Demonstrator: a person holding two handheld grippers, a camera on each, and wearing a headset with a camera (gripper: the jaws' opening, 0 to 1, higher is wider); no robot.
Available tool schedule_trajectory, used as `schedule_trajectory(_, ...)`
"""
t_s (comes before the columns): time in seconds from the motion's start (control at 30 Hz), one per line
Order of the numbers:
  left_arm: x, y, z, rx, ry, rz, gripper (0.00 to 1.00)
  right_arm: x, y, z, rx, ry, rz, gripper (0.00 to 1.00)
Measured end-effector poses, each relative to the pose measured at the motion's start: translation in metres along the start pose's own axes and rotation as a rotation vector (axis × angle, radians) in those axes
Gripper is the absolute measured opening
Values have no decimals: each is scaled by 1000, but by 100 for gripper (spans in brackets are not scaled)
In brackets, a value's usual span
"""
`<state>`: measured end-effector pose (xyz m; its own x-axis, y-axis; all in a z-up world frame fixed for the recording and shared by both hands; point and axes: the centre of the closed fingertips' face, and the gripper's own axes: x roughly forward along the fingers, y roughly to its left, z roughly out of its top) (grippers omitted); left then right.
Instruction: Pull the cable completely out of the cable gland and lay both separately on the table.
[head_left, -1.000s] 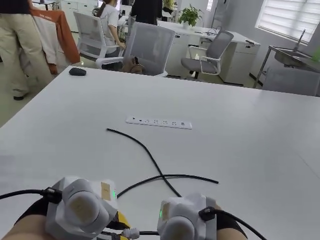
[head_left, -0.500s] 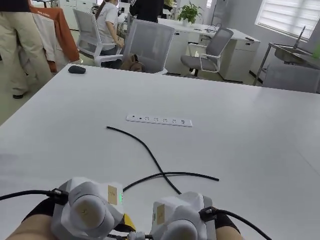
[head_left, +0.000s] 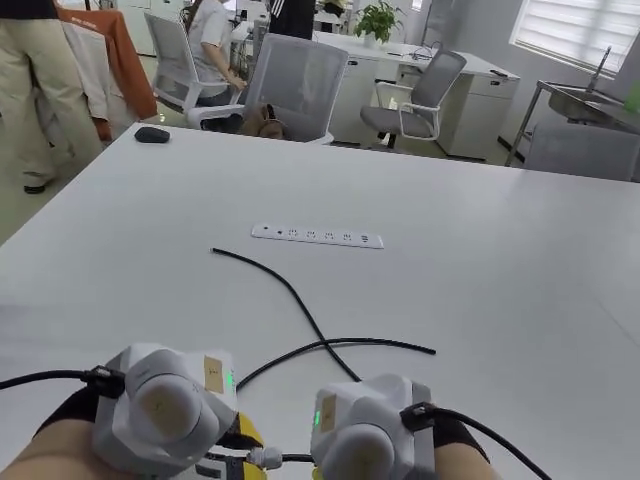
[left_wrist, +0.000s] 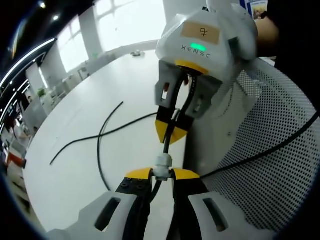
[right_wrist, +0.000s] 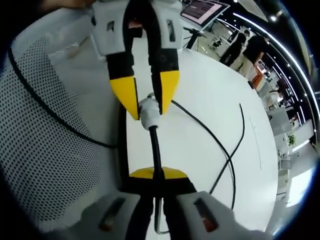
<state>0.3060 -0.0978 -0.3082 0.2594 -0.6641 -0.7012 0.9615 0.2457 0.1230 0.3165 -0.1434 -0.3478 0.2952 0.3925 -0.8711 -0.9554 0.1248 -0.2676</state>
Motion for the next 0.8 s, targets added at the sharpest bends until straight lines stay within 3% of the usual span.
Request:
schedule_trajectory(0.1, 0, 1, -1, -2, 3, 4, 17, 2, -4, -13, 28, 46, -5, 1)
schedule_trajectory(0.3, -2, 5, -1, -7, 1, 23, 17, 0, -8, -20, 90, 62, -16, 1)
schedule_trajectory(0.53, -2, 6, 0, -20, -3, 27, 16, 0, -12, -32, 107, 115, -41, 1)
schedule_trajectory(0.8, -2, 7, -7, -11, 26, 32, 17, -3, -19, -50, 151, 184, -62, 2)
